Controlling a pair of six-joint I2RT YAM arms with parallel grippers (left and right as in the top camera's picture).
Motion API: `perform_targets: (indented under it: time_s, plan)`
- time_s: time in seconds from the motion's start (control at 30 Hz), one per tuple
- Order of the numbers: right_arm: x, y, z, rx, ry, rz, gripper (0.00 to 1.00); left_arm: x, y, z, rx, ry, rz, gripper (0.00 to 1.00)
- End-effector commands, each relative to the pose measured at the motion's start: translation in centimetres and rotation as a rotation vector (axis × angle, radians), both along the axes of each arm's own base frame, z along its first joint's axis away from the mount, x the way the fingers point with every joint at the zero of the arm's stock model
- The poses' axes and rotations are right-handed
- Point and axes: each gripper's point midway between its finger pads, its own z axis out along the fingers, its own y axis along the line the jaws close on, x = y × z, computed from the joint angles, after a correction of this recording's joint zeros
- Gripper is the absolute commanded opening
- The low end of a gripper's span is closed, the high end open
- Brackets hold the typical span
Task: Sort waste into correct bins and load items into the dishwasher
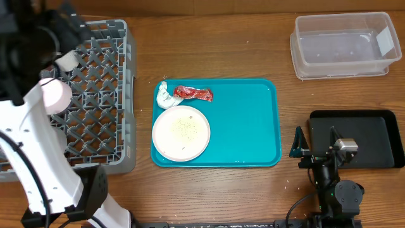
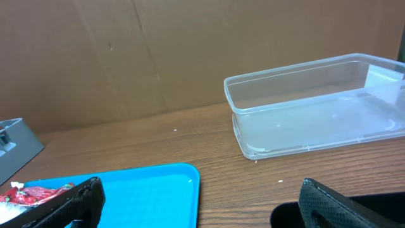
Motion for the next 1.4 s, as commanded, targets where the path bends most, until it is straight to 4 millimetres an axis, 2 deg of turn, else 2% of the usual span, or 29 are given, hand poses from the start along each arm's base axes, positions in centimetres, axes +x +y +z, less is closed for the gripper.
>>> perform_targets:
  time_s: [0.0, 0.03, 0.1, 0.2, 0.3, 0.4, 0.5, 0.6, 0.67, 0.77, 0.83, 0.93, 1.1, 1.23, 1.37]
  plan:
    - [0.0, -0.2, 0.2, -0.003, -0.019, -0.009, 1.0, 0.6, 2.4, -1.9, -0.008, 0.06, 0.059, 1.0]
    - [0.0, 0.3, 0.6, 0.005, -0.036, 0.018, 1.0, 0.5, 2.9, -2.0, -0.009, 0.06, 0.071, 1.0]
    - [-0.4, 2.6, 2.3, 0.105, -0.092, 0.158, 1.0, 0.3, 3.4, -2.0, -0.009, 0.06, 0.087, 1.0]
    - [-2.9, 8.0, 4.8, 0.353, -0.101, 0.516, 1.0, 0.3, 3.5, -2.0, -0.01, 0.06, 0.089, 1.0]
    - [-5.6, 10.2, 8.4, 0.539, -0.134, 0.73, 1.0, 0.3, 3.5, -2.0, -0.01, 0.06, 0.088, 1.0]
    - [-6.8, 9.4, 11.9, 0.611, -0.269, 0.75, 1.0, 0.3, 3.5, -2.0, -0.009, 0.06, 0.087, 1.0]
    - [-8.3, 7.8, 15.7, 0.652, -0.46, 0.723, 1.0, 0.3, 3.5, -2.0, -0.01, 0.06, 0.088, 1.0]
    - [-8.6, 6.4, 17.9, 0.65, -0.547, 0.65, 1.0, 0.3, 3.5, -2.0, -0.01, 0.06, 0.088, 1.0]
    - [-8.5, 6.3, 19.2, 0.573, -0.563, 0.61, 1.0, 0.3, 3.5, -2.0, -0.01, 0.06, 0.088, 1.0]
    - [-7.0, 6.8, 20.5, 0.429, -0.474, 0.551, 1.0, 0.3, 3.5, -2.0, -0.01, 0.06, 0.088, 1.0]
    - [-5.2, 7.8, 20.9, 0.287, -0.349, 0.543, 1.0, 0.3, 3.5, -2.0, -0.01, 0.06, 0.088, 1.0]
    - [-2.5, 9.8, 21.3, 0.17, -0.156, 0.639, 1.0, 0.3, 3.5, -2.0, -0.01, 0.06, 0.088, 1.0]
    - [3.4, 12.5, 21.4, 0.036, 0.12, 0.77, 1.0, 0.3, 3.5, -2.0, -0.01, 0.06, 0.088, 1.0]
    - [7.1, 16.8, 18.8, -0.122, 0.302, 0.917, 1.0, 0.3, 3.5, -2.0, -0.01, 0.06, 0.088, 1.0]
    - [10.2, 21.2, 13.0, -0.341, 0.495, 0.969, 1.0, 0.3, 3.5, -2.0, -0.01, 0.06, 0.088, 1.0]
